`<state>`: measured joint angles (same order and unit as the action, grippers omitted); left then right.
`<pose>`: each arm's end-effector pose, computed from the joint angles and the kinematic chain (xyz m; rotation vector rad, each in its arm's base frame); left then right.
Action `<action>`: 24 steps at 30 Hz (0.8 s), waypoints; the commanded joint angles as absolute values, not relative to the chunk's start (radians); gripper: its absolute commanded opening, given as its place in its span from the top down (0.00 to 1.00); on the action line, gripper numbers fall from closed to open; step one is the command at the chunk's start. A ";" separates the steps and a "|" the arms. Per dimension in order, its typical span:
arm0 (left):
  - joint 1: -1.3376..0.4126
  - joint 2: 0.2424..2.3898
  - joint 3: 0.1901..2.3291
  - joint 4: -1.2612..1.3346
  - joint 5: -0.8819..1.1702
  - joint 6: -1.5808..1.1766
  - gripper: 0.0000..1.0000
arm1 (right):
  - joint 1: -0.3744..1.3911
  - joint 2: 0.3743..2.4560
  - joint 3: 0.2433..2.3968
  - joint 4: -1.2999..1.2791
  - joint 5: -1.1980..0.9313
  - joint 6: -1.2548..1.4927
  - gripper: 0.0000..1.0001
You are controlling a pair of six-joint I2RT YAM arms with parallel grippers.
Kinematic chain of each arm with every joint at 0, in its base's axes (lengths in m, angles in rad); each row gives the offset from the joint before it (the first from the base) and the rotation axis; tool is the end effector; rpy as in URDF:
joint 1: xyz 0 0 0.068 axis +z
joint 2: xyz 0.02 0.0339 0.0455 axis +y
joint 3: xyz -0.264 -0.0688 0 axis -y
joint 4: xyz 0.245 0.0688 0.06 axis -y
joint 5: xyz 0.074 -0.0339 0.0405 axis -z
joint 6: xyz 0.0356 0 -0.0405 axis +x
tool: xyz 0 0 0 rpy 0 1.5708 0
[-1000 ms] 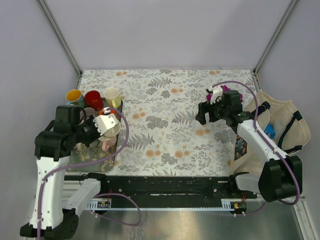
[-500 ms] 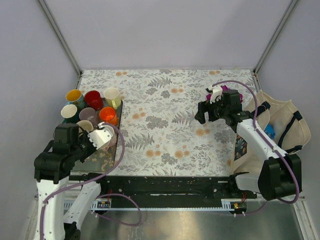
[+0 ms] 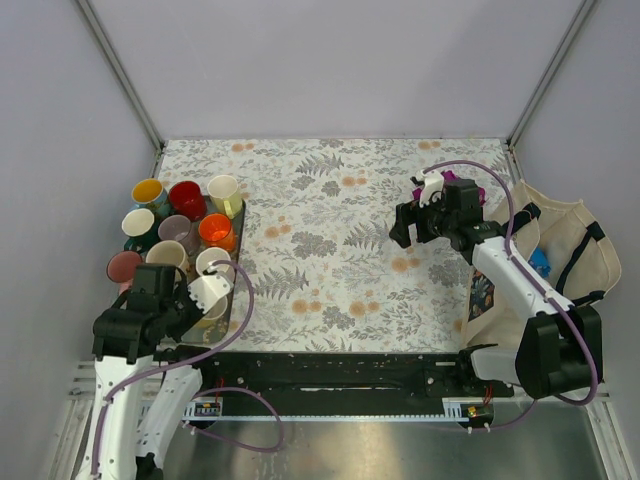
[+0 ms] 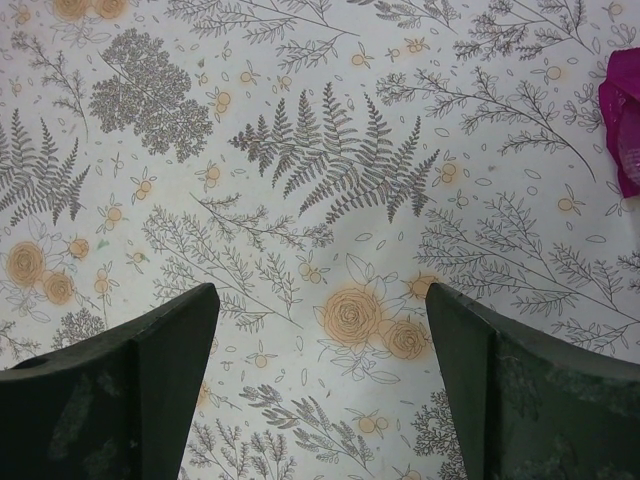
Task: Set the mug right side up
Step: Move the cup to the tray.
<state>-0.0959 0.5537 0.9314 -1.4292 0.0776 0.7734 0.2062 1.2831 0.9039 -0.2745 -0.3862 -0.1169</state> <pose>0.0549 -0.0081 0.3034 1.1293 2.3681 0.1355 0.2711 0.0704 0.2666 -0.5633 2.1366 0.4781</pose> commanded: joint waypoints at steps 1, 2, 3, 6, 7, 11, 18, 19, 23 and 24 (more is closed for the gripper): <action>-0.086 0.511 0.930 -1.611 0.078 0.742 1.00 | 0.201 1.307 0.936 -0.258 -0.403 -0.135 0.06; -0.087 0.500 0.922 -1.608 0.081 0.749 1.00 | 0.202 1.312 0.940 -0.256 -0.405 -0.132 0.06; -0.087 0.483 0.917 -1.595 0.101 0.753 1.00 | 0.202 1.319 0.945 -0.255 -0.406 -0.129 0.06; -0.087 0.471 0.888 -1.563 0.161 0.790 1.00 | 0.204 1.344 0.959 -0.252 -0.423 -0.115 0.07; -0.086 0.485 0.861 -1.560 0.187 0.819 1.00 | 0.204 1.356 0.968 -0.253 -0.428 -0.112 0.06; -0.087 0.554 0.830 -1.528 0.212 0.925 1.00 | 0.202 1.377 1.005 -0.264 -0.436 -0.112 0.07; -0.046 0.644 0.805 -1.499 0.230 1.025 1.00 | 0.204 1.348 0.997 -0.273 -0.413 -0.130 0.06; -0.038 0.650 0.801 -1.491 0.233 1.041 1.00 | 0.203 1.339 0.986 -0.272 -0.414 -0.130 0.07; -0.003 0.675 0.763 -1.465 0.224 1.110 1.00 | 0.202 1.312 0.948 -0.276 -0.414 -0.126 0.07; 0.000 0.687 0.755 -1.457 0.229 1.126 1.00 | 0.202 1.304 0.942 -0.275 -0.414 -0.126 0.07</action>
<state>-0.0250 0.6636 0.7746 -1.3941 0.1890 1.0222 0.2054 1.3624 0.9615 -0.2836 -0.4103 -0.1192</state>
